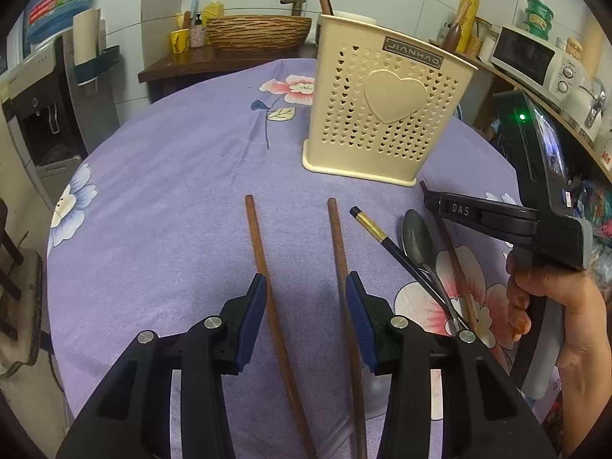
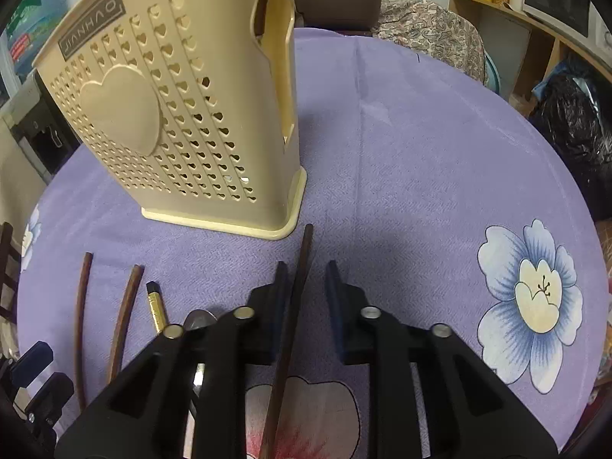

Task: Organize utensils
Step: 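Grasp a brown chopstick with left tool while right tool grasps another brown chopstick, then lift both brown chopsticks and lower them into the holder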

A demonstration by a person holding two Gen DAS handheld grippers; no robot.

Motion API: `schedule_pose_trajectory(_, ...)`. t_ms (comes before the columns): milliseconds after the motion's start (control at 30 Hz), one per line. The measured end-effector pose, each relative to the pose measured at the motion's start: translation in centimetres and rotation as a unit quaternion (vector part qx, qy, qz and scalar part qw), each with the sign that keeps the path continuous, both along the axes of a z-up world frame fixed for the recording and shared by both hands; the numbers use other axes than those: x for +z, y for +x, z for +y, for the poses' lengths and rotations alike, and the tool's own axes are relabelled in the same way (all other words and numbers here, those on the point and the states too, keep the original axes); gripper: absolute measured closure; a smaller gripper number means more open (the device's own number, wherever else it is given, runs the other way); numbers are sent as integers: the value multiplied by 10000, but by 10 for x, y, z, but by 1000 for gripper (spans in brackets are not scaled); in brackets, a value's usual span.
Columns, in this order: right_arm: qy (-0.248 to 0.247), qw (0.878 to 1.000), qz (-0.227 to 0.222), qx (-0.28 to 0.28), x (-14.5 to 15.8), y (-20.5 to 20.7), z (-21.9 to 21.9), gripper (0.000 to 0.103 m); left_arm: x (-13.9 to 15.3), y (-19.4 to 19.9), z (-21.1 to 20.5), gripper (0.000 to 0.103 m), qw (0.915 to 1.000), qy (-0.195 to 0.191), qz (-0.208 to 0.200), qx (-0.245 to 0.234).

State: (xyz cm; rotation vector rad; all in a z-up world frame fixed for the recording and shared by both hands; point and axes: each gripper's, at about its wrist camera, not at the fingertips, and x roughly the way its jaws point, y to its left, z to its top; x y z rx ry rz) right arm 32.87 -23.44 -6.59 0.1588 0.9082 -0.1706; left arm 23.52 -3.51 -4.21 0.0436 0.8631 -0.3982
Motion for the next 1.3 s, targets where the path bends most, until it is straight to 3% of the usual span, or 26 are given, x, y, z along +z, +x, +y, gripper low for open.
schedule_pose_trajectory(100, 7, 9999, 32, 133, -1, -2, 0, 95, -3, 5, -9, 60, 9999, 65, 64, -111)
schedule_pose_trajectory(467, 365, 9984, 90, 412, -1, -21, -10, 96, -13, 35, -51, 61, 9965, 726, 278, -294)
schedule_pose_trajectory(567, 340, 9986, 86, 391, -2, -22, -6, 96, -15, 43, -58, 66, 9952, 881, 345, -268)
schedule_pose_trajectory(867, 235, 9990, 74, 384, -3, -17, -4, 96, -19, 55, -65, 73, 9943, 975, 411, -97)
schedule_pose_trajectory(1033, 312, 9986, 100, 407, -1, -15, -6, 96, -19, 56, -69, 94, 9942, 982, 431, 10)
schedule_pose_trajectory(1300, 700, 9968, -57, 392, 6, -18, -19, 97, -12, 56, -63, 95, 9972, 629, 380, 106)
